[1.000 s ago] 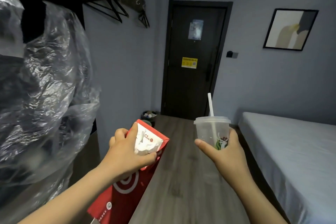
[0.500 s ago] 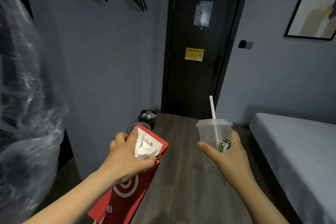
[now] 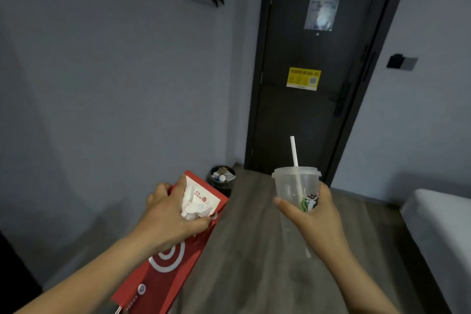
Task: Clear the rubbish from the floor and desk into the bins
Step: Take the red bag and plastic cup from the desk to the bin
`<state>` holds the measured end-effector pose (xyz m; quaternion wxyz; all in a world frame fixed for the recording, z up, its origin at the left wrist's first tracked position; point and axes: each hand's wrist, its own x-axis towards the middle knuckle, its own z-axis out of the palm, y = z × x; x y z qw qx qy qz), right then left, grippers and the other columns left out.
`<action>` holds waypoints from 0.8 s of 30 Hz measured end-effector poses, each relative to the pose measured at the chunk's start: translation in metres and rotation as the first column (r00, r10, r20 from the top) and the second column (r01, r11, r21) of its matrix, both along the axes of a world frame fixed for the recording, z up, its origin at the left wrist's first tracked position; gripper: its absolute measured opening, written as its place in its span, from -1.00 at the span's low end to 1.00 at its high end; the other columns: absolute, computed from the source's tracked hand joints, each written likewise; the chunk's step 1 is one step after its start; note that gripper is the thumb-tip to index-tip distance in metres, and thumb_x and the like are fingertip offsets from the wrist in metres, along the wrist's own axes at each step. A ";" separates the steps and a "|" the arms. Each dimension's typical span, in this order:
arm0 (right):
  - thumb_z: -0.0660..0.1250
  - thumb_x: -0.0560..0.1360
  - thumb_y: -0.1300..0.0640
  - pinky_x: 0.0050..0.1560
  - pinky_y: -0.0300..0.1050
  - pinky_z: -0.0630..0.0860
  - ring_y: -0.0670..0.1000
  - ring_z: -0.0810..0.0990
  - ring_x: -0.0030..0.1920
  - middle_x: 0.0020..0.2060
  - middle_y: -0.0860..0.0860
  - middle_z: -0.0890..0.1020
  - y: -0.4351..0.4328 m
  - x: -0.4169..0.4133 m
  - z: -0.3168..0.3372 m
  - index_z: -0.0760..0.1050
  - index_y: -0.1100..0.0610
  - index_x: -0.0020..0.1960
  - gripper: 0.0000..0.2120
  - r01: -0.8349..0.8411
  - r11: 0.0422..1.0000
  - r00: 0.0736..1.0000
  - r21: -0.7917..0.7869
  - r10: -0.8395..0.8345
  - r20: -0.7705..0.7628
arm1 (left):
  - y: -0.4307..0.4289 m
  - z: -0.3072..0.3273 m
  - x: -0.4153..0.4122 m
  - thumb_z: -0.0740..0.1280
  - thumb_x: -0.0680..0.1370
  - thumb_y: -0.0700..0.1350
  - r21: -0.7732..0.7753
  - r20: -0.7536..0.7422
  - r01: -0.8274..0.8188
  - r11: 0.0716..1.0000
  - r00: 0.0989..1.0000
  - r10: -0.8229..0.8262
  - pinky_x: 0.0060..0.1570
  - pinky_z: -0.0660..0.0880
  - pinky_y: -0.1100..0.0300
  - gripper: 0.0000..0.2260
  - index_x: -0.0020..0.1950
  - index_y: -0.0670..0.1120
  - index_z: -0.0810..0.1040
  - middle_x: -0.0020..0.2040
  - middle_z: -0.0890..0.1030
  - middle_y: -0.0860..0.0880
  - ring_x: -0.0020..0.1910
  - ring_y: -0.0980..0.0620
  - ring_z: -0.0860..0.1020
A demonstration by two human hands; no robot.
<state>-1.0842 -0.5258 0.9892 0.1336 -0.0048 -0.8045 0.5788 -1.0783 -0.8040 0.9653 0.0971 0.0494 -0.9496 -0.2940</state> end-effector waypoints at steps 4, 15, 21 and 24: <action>0.56 0.31 -0.03 -0.20 -0.24 0.50 -0.14 0.60 -0.11 -0.07 -0.14 0.59 0.000 -0.069 -0.015 0.36 -0.10 0.18 -0.46 -0.050 0.999 0.997 0.020 0.049 0.059 | -0.002 -0.011 -0.064 0.25 0.14 0.37 -0.007 0.035 -0.042 0.999 0.998 0.042 0.14 0.38 0.12 -0.20 0.35 0.15 0.23 0.06 0.26 0.04 0.13 0.00 0.26; 0.57 0.31 -0.01 -0.23 -0.24 0.49 -0.11 0.57 -0.13 -0.09 -0.15 0.54 -0.016 -0.291 -0.053 0.30 -0.13 0.16 -0.44 -0.048 0.994 0.994 0.097 0.038 0.105 | -0.030 -0.052 -0.277 0.29 0.15 0.40 0.063 0.130 -0.084 0.994 0.989 0.075 0.22 0.36 0.15 -0.06 0.47 0.14 0.11 0.09 0.24 0.04 0.24 -0.03 0.27; 0.54 0.34 -0.04 -0.29 -0.34 0.38 -0.19 0.51 -0.15 -0.11 -0.24 0.46 -0.038 -0.411 -0.054 0.26 -0.12 0.16 -0.44 -0.052 0.985 0.987 0.162 0.027 0.157 | -0.051 -0.058 -0.405 0.40 0.25 0.31 0.113 0.154 -0.099 0.989 0.985 0.081 0.24 0.31 0.17 -0.06 0.52 0.13 0.03 0.09 0.18 0.05 0.30 -0.05 0.22; 0.54 0.34 -0.03 -0.30 -0.34 0.39 -0.18 0.53 -0.15 -0.12 -0.23 0.47 -0.045 -0.460 -0.062 0.28 -0.11 0.15 -0.46 -0.068 0.983 0.981 0.171 0.035 0.193 | -0.055 -0.063 -0.454 0.41 0.29 0.29 0.111 0.190 -0.086 0.990 0.980 0.064 0.20 0.29 0.18 -0.07 0.53 0.11 0.02 0.09 0.17 0.04 0.29 -0.05 0.20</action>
